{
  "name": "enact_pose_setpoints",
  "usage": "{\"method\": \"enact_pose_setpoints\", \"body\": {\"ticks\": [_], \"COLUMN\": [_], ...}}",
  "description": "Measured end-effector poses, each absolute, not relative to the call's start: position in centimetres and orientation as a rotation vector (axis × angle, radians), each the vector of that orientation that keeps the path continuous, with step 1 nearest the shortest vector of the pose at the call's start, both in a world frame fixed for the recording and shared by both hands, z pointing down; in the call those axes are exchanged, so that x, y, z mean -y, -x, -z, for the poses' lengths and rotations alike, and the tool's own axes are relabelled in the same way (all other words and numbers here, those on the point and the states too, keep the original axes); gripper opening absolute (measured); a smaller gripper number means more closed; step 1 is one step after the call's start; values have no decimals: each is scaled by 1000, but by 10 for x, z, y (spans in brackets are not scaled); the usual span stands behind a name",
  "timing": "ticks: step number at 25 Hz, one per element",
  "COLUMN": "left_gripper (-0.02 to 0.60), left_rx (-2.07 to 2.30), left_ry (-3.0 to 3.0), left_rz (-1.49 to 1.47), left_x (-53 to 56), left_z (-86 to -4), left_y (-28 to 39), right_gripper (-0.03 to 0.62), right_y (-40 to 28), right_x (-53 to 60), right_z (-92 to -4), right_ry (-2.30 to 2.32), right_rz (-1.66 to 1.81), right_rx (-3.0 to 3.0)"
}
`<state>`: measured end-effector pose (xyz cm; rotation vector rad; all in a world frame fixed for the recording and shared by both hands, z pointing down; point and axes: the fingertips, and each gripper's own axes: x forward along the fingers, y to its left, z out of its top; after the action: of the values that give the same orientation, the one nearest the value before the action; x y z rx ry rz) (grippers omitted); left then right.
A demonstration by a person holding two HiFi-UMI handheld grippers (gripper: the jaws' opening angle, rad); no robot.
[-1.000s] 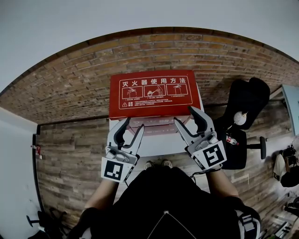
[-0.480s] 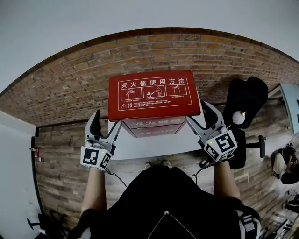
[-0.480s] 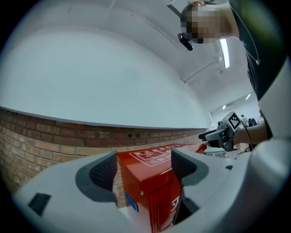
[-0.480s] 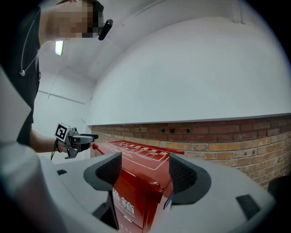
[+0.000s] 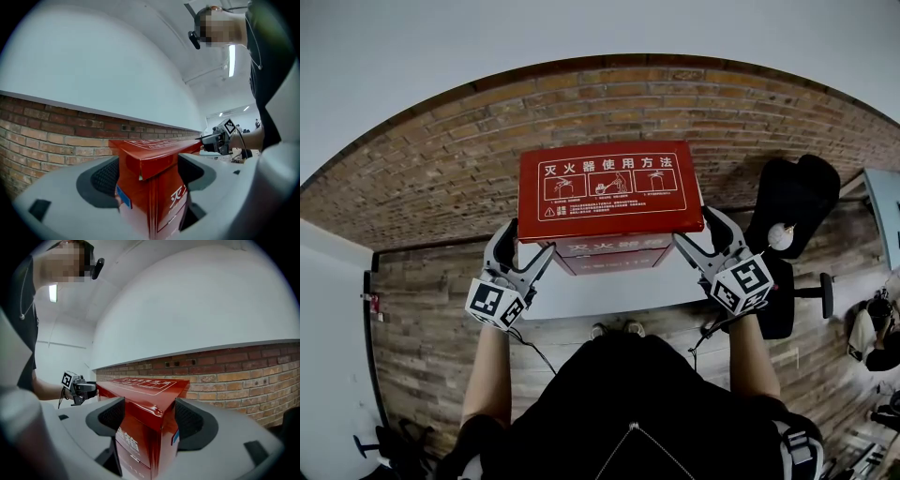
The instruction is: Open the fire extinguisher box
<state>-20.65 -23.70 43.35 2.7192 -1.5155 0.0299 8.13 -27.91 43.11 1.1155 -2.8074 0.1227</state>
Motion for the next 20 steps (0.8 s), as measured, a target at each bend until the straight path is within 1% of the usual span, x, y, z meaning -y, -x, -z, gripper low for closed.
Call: {"method": "enact_pose_setpoints", "body": {"ticks": [14, 20], "left_gripper": [420, 420], "left_rx": [1538, 1513], "left_ry": [-2713, -2694], "left_rz": [-54, -25], "left_x": [238, 239], "left_z": [-435, -416], "left_y": [202, 204], "right_gripper": [313, 313], "right_y": [-83, -82], "right_x": [278, 277], "right_z": [-434, -417], "right_ry": [-1128, -1119], "right_rz": [-86, -103], "right_rx": [2767, 2777]}}
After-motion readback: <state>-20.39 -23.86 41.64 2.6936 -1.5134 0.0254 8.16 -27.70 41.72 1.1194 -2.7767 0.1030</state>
